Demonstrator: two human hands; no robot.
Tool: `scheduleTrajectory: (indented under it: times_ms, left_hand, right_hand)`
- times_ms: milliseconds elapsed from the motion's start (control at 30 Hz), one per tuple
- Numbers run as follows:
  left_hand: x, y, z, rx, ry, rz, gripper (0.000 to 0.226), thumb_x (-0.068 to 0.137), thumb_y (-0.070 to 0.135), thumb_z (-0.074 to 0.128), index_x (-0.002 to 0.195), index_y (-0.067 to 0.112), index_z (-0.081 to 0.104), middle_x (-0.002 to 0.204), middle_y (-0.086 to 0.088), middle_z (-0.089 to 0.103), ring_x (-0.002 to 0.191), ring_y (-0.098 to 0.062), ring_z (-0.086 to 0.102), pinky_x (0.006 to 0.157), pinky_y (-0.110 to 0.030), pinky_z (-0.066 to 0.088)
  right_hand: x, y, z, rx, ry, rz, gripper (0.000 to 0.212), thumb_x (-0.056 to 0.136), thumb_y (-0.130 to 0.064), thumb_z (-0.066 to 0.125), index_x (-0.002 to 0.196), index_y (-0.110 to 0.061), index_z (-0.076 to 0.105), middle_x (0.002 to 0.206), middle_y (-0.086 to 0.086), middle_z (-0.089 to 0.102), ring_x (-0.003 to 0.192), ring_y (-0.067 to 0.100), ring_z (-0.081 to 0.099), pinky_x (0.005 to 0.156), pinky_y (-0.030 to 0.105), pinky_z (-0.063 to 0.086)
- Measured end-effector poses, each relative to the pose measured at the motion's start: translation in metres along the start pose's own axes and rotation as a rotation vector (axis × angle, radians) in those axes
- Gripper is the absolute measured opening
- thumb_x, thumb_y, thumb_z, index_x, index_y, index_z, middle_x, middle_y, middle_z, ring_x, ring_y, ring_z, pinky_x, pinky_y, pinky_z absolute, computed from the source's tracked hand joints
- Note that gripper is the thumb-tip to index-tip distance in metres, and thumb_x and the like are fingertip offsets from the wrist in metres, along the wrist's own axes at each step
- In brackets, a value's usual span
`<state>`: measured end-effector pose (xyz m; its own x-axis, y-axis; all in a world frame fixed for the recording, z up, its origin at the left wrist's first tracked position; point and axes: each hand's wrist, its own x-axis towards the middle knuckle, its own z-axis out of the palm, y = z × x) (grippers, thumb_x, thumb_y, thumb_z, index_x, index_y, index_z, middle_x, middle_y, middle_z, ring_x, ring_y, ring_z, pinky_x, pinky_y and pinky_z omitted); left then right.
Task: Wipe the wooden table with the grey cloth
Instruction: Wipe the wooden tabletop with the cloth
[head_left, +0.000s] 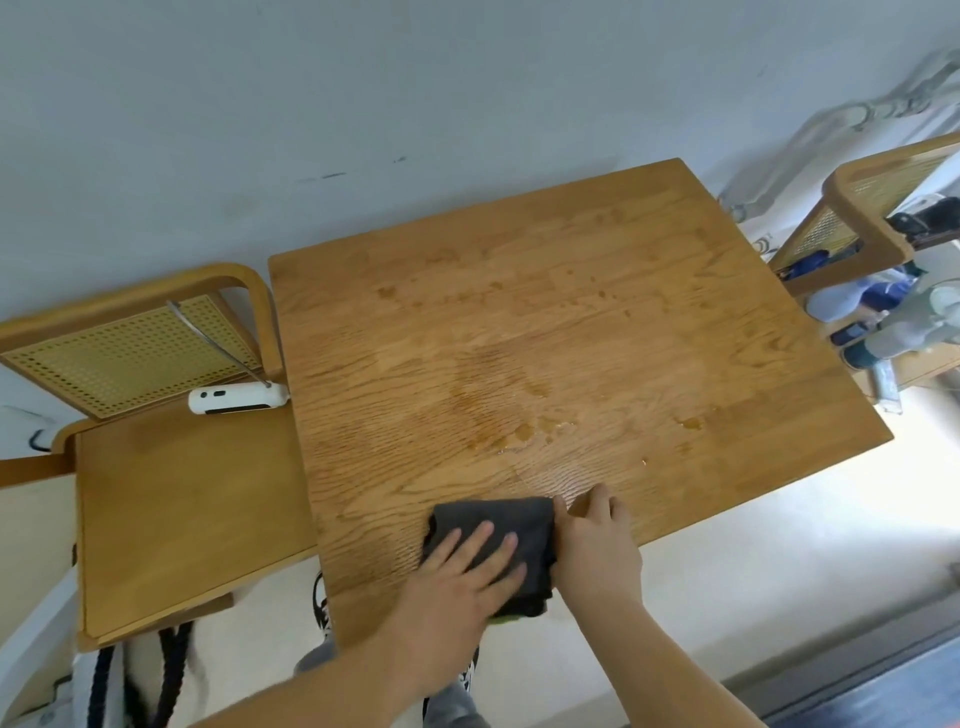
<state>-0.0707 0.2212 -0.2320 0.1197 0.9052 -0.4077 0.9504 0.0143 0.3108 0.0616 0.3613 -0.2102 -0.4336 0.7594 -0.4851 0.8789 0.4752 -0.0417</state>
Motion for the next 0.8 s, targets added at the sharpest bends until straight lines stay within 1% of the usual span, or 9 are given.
scheduleTrajectory:
  times_ms: [100, 167, 233, 300, 467, 567, 633, 700, 800]
  left_hand:
    - [0.014, -0.042, -0.015, 0.106, 0.02, 0.111, 0.063, 0.105, 0.031, 0.039, 0.16, 0.038, 0.009, 0.166, 0.011, -0.012, 0.154, -0.02, -0.018, 0.125, -0.044, -0.009]
    - [0.036, -0.064, -0.031, 0.081, 0.028, -0.049, 0.069, 0.103, 0.023, 0.042, 0.16, 0.041, 0.006, 0.167, 0.011, -0.015, 0.155, -0.017, -0.016, 0.126, -0.043, -0.008]
    - [0.057, -0.063, -0.044, -0.041, 0.122, -0.268, 0.074, 0.103, 0.018, 0.041, 0.16, 0.041, 0.001, 0.167, 0.01, -0.017, 0.154, -0.018, -0.019, 0.127, -0.043, -0.006]
    - [0.068, -0.041, -0.041, -0.114, 0.17, -0.372, 0.078, 0.101, 0.014, 0.043, 0.16, 0.039, 0.0, 0.168, 0.01, -0.016, 0.154, -0.021, -0.021, 0.127, -0.044, -0.005]
    - [0.041, -0.019, -0.022, 0.0, 0.077, -0.023, 0.067, 0.104, 0.027, 0.042, 0.162, 0.033, 0.009, 0.169, 0.007, -0.01, 0.151, -0.015, -0.021, 0.127, -0.044, -0.004]
    - [0.045, -0.069, -0.044, 0.124, -0.044, 0.008, 0.07, 0.104, 0.023, 0.043, 0.16, 0.039, 0.005, 0.167, 0.01, -0.015, 0.154, -0.016, -0.017, 0.127, -0.043, -0.002]
    - [0.05, -0.079, -0.052, 0.033, 0.039, -0.214, 0.074, 0.103, 0.016, 0.043, 0.16, 0.04, 0.003, 0.168, 0.01, -0.015, 0.155, -0.018, -0.014, 0.127, -0.043, 0.001]
    - [0.051, -0.059, -0.044, -0.122, 0.144, -0.4, 0.081, 0.099, 0.01, 0.047, 0.16, 0.039, 0.001, 0.169, 0.008, -0.014, 0.155, -0.021, -0.014, 0.127, -0.044, 0.001]
    - [0.037, -0.009, -0.011, -0.06, 0.127, -0.293, 0.088, 0.094, 0.011, 0.054, 0.161, 0.034, 0.001, 0.17, 0.005, -0.013, 0.156, -0.027, -0.014, 0.126, -0.047, -0.001]
  right_hand:
    - [0.003, 0.003, -0.001, 0.041, -0.05, -0.007, 0.099, 0.072, -0.049, 0.085, 0.155, -0.036, 0.033, 0.163, 0.018, 0.014, 0.149, 0.038, 0.016, 0.101, 0.039, 0.052]
    - [0.005, 0.002, -0.004, 0.042, -0.081, 0.0, 0.106, 0.063, -0.052, 0.089, 0.153, -0.037, 0.035, 0.16, 0.016, 0.016, 0.147, 0.037, 0.016, 0.1, 0.041, 0.052]
    - [0.005, 0.0, -0.006, 0.021, -0.091, 0.008, 0.106, 0.064, -0.051, 0.089, 0.153, -0.035, 0.034, 0.158, 0.016, 0.018, 0.146, 0.037, 0.017, 0.099, 0.04, 0.051]
    - [0.004, -0.002, -0.006, -0.004, -0.096, 0.014, 0.105, 0.065, -0.052, 0.089, 0.152, -0.032, 0.035, 0.159, 0.018, 0.017, 0.146, 0.038, 0.018, 0.101, 0.04, 0.05]
    - [0.004, -0.007, -0.005, 0.009, -0.099, 0.056, 0.066, 0.064, -0.052, 0.091, 0.12, -0.025, 0.07, 0.157, 0.017, 0.024, 0.144, 0.036, 0.024, 0.103, 0.038, 0.048]
    - [0.007, -0.006, -0.005, 0.007, -0.11, 0.034, 0.089, 0.064, -0.05, 0.091, 0.141, -0.026, 0.053, 0.158, 0.021, 0.02, 0.145, 0.039, 0.02, 0.105, 0.04, 0.047]
    - [0.008, -0.009, -0.006, -0.024, -0.12, 0.036, 0.104, 0.067, -0.048, 0.09, 0.153, -0.026, 0.035, 0.16, 0.024, 0.017, 0.147, 0.042, 0.018, 0.106, 0.042, 0.046]
    - [0.009, -0.012, -0.004, -0.034, -0.131, 0.057, 0.109, 0.069, -0.045, 0.091, 0.157, -0.023, 0.03, 0.161, 0.027, 0.014, 0.149, 0.045, 0.016, 0.106, 0.043, 0.047]
    - [0.009, -0.013, -0.001, -0.064, -0.125, 0.071, 0.106, 0.068, -0.046, 0.091, 0.153, -0.017, 0.036, 0.161, 0.032, 0.015, 0.148, 0.046, 0.018, 0.108, 0.04, 0.045]
